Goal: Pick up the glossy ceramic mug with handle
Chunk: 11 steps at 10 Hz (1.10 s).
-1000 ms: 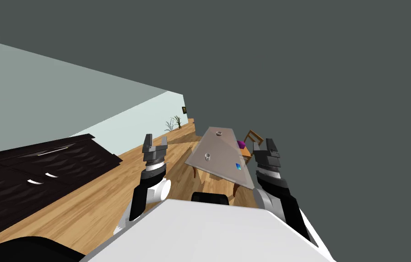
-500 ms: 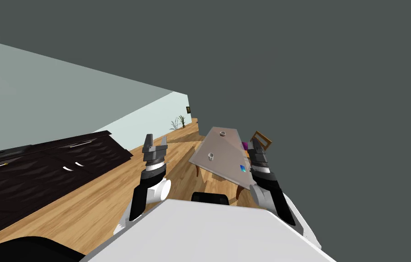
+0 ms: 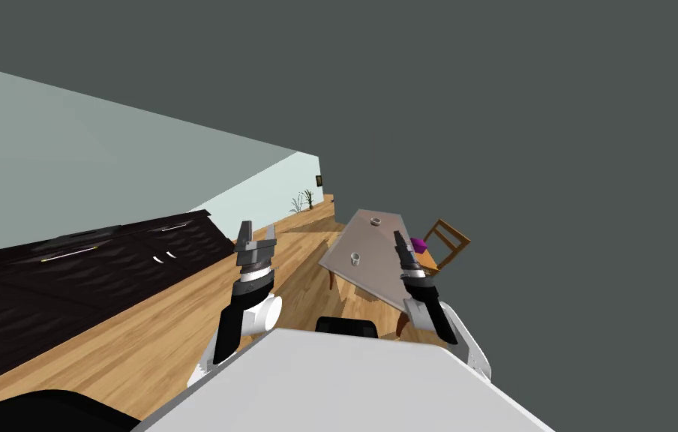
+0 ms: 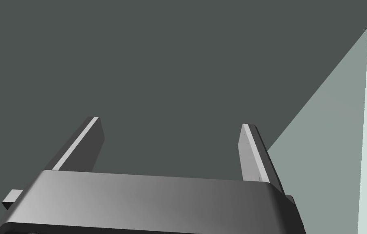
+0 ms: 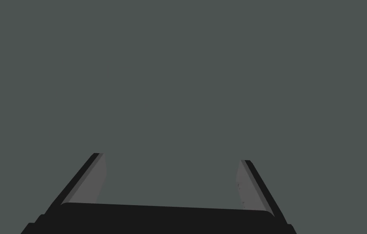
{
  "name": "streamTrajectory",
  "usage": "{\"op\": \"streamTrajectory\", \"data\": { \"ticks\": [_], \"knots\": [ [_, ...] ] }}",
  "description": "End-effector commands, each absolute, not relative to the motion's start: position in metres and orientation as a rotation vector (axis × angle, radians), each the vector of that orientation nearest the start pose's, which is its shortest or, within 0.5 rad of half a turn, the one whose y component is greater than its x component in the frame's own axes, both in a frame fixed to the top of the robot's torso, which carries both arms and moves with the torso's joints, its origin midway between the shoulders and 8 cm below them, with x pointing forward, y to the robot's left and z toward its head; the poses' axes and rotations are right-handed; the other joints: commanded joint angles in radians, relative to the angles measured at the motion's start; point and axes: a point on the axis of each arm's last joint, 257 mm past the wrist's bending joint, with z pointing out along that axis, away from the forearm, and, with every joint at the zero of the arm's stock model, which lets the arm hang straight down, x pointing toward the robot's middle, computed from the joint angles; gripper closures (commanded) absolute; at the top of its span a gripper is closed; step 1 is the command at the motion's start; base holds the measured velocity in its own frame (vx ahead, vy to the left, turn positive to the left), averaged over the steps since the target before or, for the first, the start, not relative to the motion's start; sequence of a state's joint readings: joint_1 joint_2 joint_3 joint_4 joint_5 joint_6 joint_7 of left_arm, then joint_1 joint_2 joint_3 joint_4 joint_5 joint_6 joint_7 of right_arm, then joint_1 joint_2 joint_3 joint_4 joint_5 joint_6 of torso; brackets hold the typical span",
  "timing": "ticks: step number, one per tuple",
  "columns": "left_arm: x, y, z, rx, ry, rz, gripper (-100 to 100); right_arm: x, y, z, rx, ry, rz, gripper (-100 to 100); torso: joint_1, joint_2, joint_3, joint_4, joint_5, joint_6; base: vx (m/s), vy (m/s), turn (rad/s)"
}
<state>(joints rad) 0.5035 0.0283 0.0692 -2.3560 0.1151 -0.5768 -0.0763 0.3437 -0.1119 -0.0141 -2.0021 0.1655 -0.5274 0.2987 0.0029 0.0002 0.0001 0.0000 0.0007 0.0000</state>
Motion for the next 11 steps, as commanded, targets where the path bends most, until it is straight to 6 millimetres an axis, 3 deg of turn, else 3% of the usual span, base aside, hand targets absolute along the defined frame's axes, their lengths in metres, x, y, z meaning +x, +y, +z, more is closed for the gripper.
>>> {"op": "streamTrajectory", "data": {
  "ticks": [1, 11],
  "knots": [
    [0.307, 0.304, 0.072, -0.549, 0.477, -1.266, 0, 0.421, -0.243, -0.057, 0.336, 0.977, 0.861, -100, 0.0, 0.0, 0.0, 0.0, 0.0, 0.0, -0.002, 0.048, 0.176],
    [0.307, 0.304, 0.072, -0.549, 0.477, -1.266, 0, 0.467, -0.219, -0.139, 0.154, 1.204, 0.629, -100, -0.001, 0.0, 0.0, 0.0, 0.0, 0.0, 0.006, 0.028, 0.11]
  ]
}}
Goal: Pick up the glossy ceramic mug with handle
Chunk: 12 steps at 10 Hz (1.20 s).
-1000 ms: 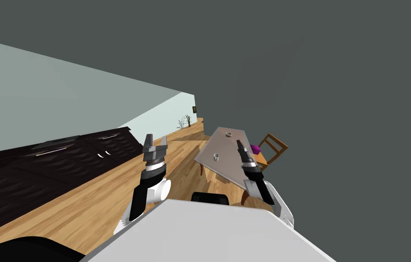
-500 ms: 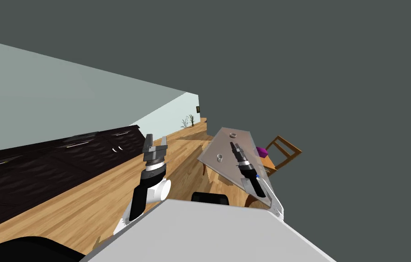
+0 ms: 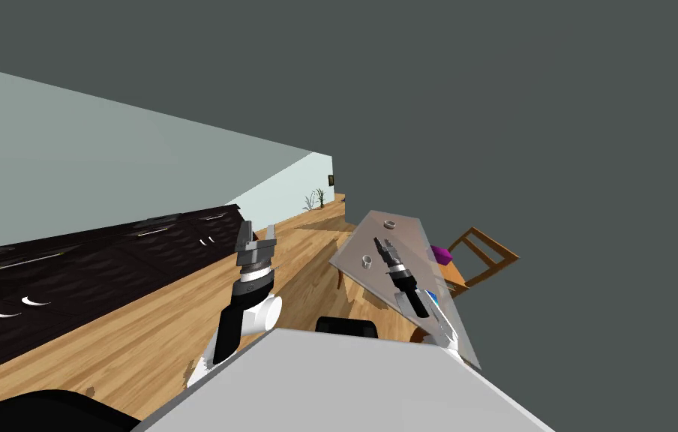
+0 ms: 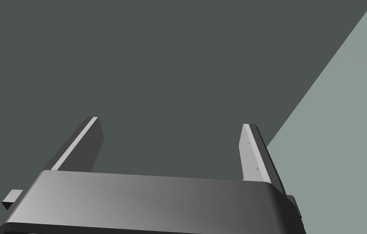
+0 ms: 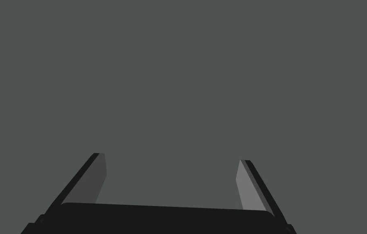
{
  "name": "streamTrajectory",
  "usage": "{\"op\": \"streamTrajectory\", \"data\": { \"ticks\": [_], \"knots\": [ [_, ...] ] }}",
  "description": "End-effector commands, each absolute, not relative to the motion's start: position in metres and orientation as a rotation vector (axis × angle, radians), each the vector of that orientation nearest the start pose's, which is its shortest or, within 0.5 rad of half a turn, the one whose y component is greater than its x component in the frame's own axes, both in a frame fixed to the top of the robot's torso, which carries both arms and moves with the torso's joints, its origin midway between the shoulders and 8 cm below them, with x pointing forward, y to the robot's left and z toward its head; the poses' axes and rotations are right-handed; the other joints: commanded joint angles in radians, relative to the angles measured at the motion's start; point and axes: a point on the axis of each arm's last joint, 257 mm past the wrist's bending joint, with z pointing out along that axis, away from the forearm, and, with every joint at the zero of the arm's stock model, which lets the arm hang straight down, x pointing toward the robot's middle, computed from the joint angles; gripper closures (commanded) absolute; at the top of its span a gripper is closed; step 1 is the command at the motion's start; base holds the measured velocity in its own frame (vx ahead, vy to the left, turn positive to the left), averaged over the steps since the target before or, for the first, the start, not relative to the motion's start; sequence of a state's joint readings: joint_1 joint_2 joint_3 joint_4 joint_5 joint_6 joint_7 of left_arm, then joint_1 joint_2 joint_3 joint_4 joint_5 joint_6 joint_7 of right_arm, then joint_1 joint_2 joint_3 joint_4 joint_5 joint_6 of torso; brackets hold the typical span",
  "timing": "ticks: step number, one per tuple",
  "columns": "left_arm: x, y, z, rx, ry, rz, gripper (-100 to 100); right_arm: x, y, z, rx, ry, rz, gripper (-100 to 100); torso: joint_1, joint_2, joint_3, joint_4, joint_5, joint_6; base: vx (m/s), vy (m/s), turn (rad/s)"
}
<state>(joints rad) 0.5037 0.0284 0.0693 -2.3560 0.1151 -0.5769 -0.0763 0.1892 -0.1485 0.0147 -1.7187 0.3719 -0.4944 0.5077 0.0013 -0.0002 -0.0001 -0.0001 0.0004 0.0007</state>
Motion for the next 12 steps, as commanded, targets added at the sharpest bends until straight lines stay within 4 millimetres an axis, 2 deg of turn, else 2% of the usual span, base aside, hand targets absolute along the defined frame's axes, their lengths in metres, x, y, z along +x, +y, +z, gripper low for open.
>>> {"op": "streamTrajectory", "data": {
  "ticks": [1, 7, 9, 12],
  "knots": [
    [0.306, 0.304, 0.072, -0.549, 0.477, -1.266, 0, 0.475, -0.215, -0.152, 0.107, 1.24, 0.58, -100, 0.0, 0.0, 0.0, 0.0, 0.0, 0.0, 0.008, 0.027, 0.147],
    [0.306, 0.304, 0.072, -0.549, 0.477, -1.266, 0, 0.495, -0.212, -0.206, -0.032, 1.371, 0.425, -100, 0.0, 0.0, 0.0, 0.0, 0.0, 0.0, 0.013, 0.022, 0.096],
    [0.306, 0.304, 0.072, -0.549, 0.477, -1.266, 0, 0.494, -0.215, -0.221, -0.022, 1.401, 0.422, -100, 0.0, 0.0, 0.0, 0.0, 0.0, 0.0, 0.008, 0.013, 0.04],
    [0.306, 0.304, 0.072, -0.549, 0.477, -1.266, 0, 0.503, -0.22, -0.255, -0.122, 1.48, 0.316, -100, -0.001, 0.0, 0.0, 0.0, 0.0, 0.0, 0.016, 0.017, 0.107]
  ]
}}
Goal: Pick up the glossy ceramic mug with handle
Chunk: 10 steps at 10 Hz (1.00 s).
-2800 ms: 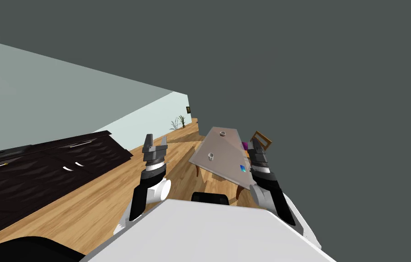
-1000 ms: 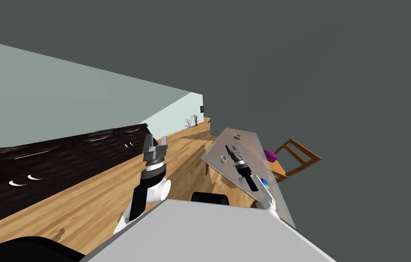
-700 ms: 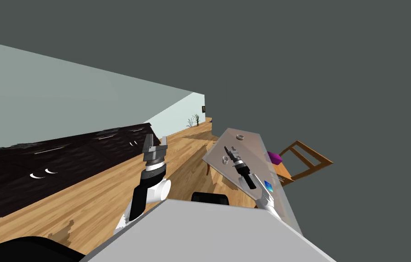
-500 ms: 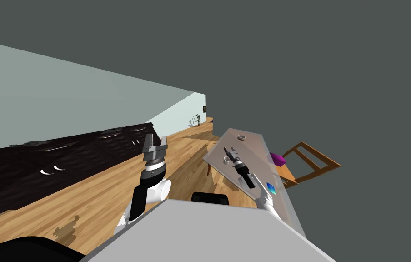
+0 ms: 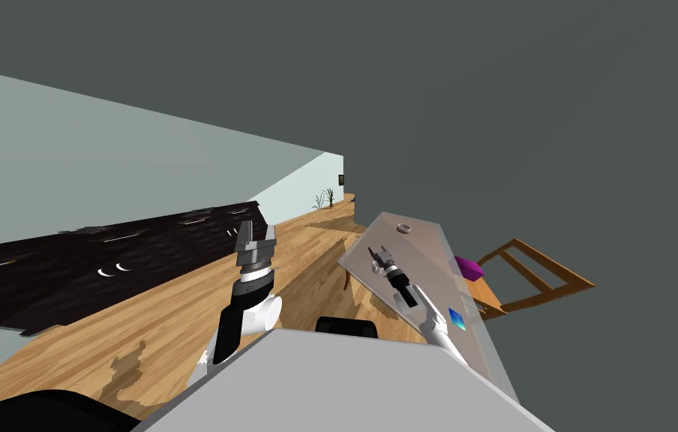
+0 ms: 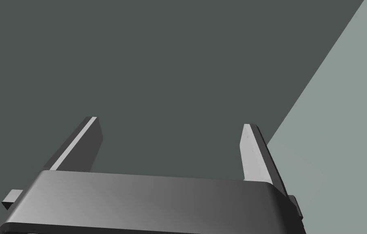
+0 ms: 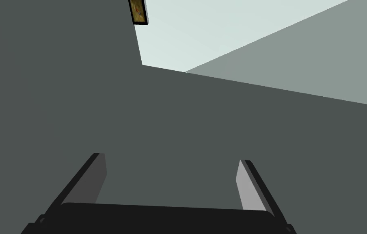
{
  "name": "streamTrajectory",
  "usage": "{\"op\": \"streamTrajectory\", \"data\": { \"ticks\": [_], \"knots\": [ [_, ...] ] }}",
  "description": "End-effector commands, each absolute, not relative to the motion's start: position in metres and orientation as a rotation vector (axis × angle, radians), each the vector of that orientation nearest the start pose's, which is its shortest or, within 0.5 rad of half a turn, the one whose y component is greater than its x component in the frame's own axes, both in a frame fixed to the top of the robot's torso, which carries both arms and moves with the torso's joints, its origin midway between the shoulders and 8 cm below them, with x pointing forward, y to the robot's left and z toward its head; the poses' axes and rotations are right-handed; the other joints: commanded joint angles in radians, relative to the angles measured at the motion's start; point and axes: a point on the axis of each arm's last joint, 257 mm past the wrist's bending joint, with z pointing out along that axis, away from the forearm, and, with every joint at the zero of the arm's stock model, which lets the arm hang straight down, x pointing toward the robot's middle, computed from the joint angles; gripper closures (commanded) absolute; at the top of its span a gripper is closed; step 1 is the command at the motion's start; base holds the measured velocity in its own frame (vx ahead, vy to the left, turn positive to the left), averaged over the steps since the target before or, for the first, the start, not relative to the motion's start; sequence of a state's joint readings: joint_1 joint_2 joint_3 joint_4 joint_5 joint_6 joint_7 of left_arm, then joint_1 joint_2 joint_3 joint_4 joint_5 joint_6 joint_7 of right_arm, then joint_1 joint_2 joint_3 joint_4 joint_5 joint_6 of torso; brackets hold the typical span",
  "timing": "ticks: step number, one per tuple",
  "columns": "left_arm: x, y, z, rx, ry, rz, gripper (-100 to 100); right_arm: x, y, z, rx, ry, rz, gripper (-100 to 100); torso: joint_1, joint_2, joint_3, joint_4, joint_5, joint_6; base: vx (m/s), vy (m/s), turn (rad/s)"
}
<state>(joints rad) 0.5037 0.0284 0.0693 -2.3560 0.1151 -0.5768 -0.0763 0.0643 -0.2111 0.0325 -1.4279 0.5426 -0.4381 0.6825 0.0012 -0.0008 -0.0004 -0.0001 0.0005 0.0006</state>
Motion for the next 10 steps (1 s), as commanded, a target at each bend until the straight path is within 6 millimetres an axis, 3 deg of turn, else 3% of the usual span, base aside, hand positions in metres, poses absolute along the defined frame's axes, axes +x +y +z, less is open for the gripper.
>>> {"op": "streamTrajectory", "data": {
  "ticks": [1, 10],
  "knots": [
    [0.306, 0.304, 0.072, -0.549, 0.477, -1.266, 0, 0.502, -0.222, -0.264, -0.116, 1.5, 0.314, -100, 0.0, 0.0, 0.0, 0.0, 0.0, 0.0, 0.019, 0.016, 0.063],
    [0.306, 0.304, 0.072, -0.549, 0.477, -1.266, 0, 0.505, -0.262, -0.359, -0.35, 1.714, 0.051, -100, 0.0, 0.0, 0.0, 0.0, 0.0, 0.001, 0.016, 0.015, 0.086]
  ]
}}
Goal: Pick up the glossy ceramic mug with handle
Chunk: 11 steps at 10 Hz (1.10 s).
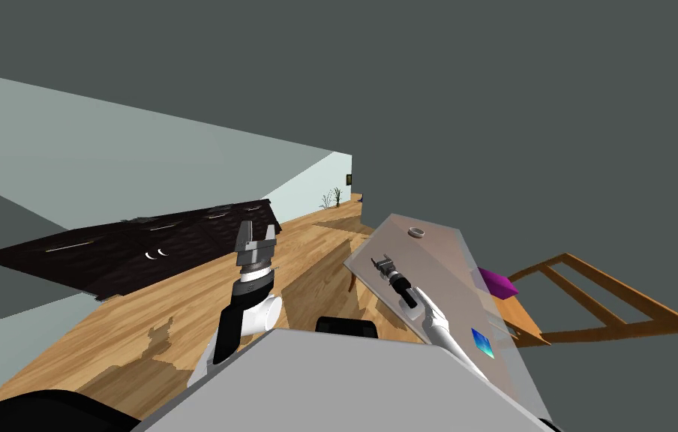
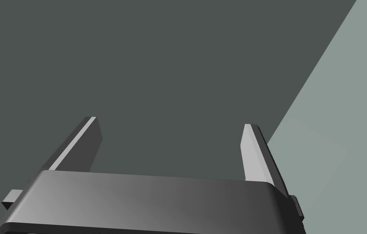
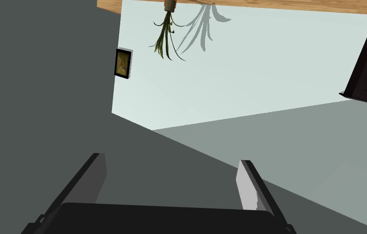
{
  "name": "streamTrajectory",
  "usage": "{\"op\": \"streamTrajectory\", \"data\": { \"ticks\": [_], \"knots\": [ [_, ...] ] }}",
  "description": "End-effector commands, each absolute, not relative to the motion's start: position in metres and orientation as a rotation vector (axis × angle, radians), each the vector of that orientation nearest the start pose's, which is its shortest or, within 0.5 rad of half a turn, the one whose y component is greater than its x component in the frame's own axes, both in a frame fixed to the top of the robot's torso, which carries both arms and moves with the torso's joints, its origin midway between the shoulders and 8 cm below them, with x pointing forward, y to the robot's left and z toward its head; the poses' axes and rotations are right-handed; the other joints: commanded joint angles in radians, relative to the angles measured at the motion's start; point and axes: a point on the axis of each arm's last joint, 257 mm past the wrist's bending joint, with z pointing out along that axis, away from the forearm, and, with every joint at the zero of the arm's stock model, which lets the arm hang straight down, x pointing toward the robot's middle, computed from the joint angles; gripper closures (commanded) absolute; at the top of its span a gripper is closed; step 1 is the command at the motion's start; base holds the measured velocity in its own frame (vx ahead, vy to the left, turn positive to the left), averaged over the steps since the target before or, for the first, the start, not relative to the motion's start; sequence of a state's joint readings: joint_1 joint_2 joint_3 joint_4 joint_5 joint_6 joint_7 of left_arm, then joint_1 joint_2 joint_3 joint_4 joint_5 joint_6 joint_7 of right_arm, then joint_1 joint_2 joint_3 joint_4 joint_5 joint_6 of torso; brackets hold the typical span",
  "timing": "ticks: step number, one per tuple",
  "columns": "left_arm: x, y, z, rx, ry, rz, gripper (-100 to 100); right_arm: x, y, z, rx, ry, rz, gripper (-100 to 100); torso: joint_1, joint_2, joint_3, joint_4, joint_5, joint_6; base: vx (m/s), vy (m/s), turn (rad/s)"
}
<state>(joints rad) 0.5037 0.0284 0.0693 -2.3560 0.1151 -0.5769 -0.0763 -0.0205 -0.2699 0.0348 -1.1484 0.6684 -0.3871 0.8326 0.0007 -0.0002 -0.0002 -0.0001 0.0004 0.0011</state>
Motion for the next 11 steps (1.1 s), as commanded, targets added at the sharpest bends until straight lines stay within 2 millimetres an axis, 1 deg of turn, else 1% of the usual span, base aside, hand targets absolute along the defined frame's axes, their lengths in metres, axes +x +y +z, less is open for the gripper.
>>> {"op": "streamTrajectory", "data": {
  "ticks": [1, 2, 3, 4, 5, 6, 7, 8, 9, 10, 11],
  "knots": [
    [0.306, 0.304, 0.072, -0.549, 0.477, -1.266, 0, 0.501, -0.266, -0.371, -0.345, 1.74, 0.049, -100, 0.0, 0.0, 0.0, 0.0, 0.0, 0.0, 0.017, 0.008, 0.057],
    [0.306, 0.304, 0.072, -0.549, 0.477, -1.266, 0, 0.501, -0.266, -0.371, -0.345, 1.74, 0.049, -100, 0.0, 0.0, 0.0, 0.0, 0.0, 0.0, 0.009, 0.003, -0.011],
    [0.306, 0.304, 0.072, -0.549, 0.477, -1.266, 0, 0.502, -0.275, -0.38, -0.391, 1.761, 0.001, -100, 0.0, 0.001, 0.0, 0.0, 0.0, 0.0, 0.012, 0.012, 0.101],
    [0.306, 0.304, 0.072, -0.549, 0.477, -1.266, 0, 0.498, -0.277, -0.389, -0.388, 1.782, 0.0, -100, 0.0, 0.0, 0.0, 0.0, 0.0, 0.0, 0.014, 0.007, 0.052],
    [0.306, 0.304, 0.072, -0.549, 0.477, -1.266, 0, 0.497, -0.287, -0.399, -0.431, 1.805, -0.047, -100, 0.0, 0.0, 0.0, 0.0, 0.0, 0.0, 0.019, 0.008, 0.082],
    [0.306, 0.304, 0.072, -0.549, 0.477, -1.266, 0, 0.492, -0.291, -0.409, -0.427, 1.829, -0.048, -100, 0.0, 0.0, 0.0, 0.0, 0.0, 0.0, 0.019, 0.005, 0.05],
    [0.306, 0.304, 0.072, -0.549, 0.477, -1.266, 0, 0.489, -0.302, -0.421, -0.466, 1.859, -0.092, -100, 0.0, 0.0, 0.0, 0.0, 0.0, 0.0, 0.021, 0.006, 0.093],
    [0.306, 0.304, 0.072, -0.549, 0.477, -1.266, 0, 0.486, -0.304, -0.426, -0.464, 1.872, -0.092, -100, 0.0, 0.0, 0.0, 0.0, 0.0, 0.0, 0.017, 0.006, 0.035],
    [0.306, 0.304, 0.072, -0.549, 0.477, -1.266, 0, 0.479, -0.317, -0.442, -0.499, 1.913, -0.134, -100, 0.0, 0.0, 0.0, 0.0, 0.0, 0.0, 0.021, 0.013, 0.062],
    [0.306, 0.304, 0.072, -0.549, 0.477, -1.266, 0, 0.479, -0.317, -0.442, -0.499, 1.913, -0.134, -100, 0.0, 0.0, 0.0, 0.0, 0.0, 0.0, 0.016, 0.007, 0.037],
    [0.306, 0.304, 0.072, -0.549, 0.477, -1.266, 0, 0.471, -0.33, -0.457, -0.531, 1.951, -0.173, -100, 0.0, 0.0, 0.0, 0.0, 0.0, 0.0, 0.014, 0.004, 0.076]
  ]
}}
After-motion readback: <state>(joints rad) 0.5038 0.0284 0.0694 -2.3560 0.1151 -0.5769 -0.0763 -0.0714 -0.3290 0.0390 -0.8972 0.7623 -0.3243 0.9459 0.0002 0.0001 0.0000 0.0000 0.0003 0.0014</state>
